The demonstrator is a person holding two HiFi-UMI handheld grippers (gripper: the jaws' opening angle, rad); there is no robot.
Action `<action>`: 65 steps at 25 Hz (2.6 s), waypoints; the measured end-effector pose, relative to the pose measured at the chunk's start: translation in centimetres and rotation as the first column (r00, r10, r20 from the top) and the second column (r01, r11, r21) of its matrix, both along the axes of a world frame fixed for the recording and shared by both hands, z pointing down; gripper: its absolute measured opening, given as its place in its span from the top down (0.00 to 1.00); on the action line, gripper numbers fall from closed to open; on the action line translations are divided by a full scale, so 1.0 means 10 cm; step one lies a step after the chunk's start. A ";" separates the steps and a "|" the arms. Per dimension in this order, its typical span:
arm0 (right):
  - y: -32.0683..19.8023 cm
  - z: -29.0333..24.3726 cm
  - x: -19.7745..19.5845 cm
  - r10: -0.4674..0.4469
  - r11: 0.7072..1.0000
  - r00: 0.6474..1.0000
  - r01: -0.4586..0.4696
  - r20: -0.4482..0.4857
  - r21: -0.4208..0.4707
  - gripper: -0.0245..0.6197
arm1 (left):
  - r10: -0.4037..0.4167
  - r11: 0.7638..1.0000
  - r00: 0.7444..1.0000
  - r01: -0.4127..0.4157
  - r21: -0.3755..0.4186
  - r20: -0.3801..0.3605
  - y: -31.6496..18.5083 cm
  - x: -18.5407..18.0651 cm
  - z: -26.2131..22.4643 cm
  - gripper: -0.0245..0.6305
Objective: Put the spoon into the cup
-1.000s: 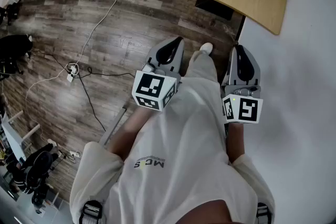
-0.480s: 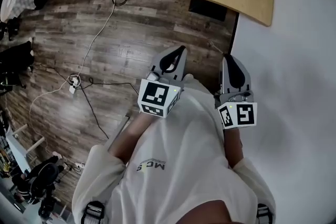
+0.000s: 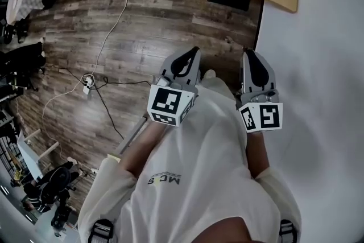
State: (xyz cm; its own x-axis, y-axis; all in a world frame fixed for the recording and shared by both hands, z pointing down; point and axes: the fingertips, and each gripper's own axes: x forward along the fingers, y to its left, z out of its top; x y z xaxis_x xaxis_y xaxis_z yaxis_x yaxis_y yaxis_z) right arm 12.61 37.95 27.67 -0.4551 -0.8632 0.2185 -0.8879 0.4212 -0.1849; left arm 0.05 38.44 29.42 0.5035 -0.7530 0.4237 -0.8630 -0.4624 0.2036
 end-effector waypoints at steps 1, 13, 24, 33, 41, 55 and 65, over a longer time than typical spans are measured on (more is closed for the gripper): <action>0.01 0.00 0.02 -0.003 1.000 1.000 0.003 -0.001 0.006 0.88 | -0.004 1.000 1.000 0.004 -0.003 0.002 0.03 0.02 0.01 0.95; -0.38 0.30 0.13 0.023 0.999 1.000 -0.024 -0.017 -0.030 0.88 | 0.001 1.000 1.000 -0.001 -0.022 -0.018 -0.44 0.08 0.23 0.95; -1.86 0.24 -0.63 0.074 0.996 0.997 -0.076 -0.037 -0.051 0.88 | 0.007 1.000 0.997 -0.007 0.002 -0.072 -1.97 -0.77 0.15 0.95; -2.71 0.19 -1.15 0.158 0.986 0.984 -0.162 -0.086 -0.046 0.88 | 0.051 0.999 0.992 -0.052 -0.006 -0.113 -3.02 -1.49 0.21 0.95; -3.15 0.29 -1.09 0.209 0.973 0.975 -0.215 -0.072 -0.087 0.88 | 0.074 0.997 0.992 -0.076 -0.021 -0.102 -3.65 -1.46 0.33 0.95; -4.33 0.29 -0.47 0.127 0.991 0.992 -0.128 -0.014 -0.028 0.88 | 0.079 0.997 0.997 -0.078 0.025 -0.013 -4.57 -0.68 0.20 0.95; -4.93 0.55 -0.02 0.076 0.996 0.997 -0.076 -0.006 -0.044 0.88 | 0.028 0.999 0.999 -0.028 -0.034 0.016 -4.94 -0.22 0.42 0.95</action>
State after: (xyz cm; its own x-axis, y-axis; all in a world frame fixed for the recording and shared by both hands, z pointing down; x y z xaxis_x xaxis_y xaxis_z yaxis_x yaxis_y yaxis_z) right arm 12.37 -11.33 33.21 -0.3873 -0.8848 0.2592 -0.9180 0.3439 -0.1976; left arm -2.17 -11.01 33.66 0.5167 -0.7241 0.4569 -0.8532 -0.4795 0.2050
